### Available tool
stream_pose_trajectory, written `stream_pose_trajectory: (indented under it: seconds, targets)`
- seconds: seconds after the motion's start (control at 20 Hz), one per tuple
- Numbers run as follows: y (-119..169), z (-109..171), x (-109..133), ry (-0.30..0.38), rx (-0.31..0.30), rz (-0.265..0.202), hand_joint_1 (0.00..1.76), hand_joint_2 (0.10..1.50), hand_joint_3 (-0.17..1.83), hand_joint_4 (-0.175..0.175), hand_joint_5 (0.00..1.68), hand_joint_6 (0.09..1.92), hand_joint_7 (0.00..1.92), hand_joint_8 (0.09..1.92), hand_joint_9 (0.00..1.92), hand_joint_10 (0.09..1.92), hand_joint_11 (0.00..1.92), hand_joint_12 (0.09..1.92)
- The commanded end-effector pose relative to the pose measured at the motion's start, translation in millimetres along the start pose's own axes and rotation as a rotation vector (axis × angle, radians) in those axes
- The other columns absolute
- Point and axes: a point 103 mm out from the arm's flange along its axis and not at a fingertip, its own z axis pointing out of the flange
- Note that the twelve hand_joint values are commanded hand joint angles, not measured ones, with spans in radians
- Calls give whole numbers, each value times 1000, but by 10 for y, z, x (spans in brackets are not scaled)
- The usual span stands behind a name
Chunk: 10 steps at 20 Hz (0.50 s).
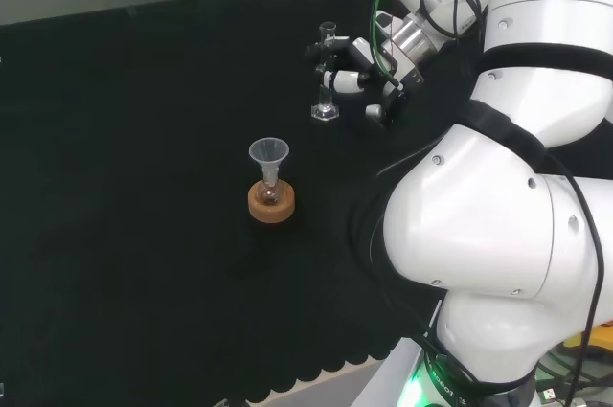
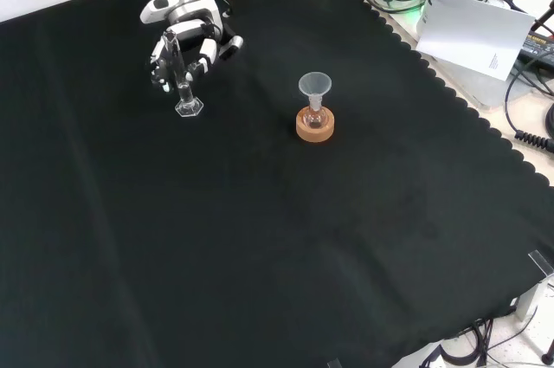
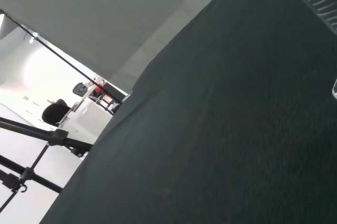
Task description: Pick up the graduated cylinder.
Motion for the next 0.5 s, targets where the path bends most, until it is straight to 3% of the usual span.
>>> stream_pose_trajectory:
  seconds: [0.05, 0.2, 0.5]
  targets:
    - [45, 11, 85, -77, -18, 7, 1099, 1104, 176, -116, 851, 1074, 913, 586, 1179, 266, 1117, 876]
    - [45, -58, 132, -120, -16, 13, 1124, 1157, 44, -167, 873, 1160, 1006, 545, 1241, 219, 1172, 817]
    - [5, -219, 227, -209, 23, 39, 1141, 1144, 11, -175, 931, 1102, 1137, 437, 1333, 135, 1216, 763]
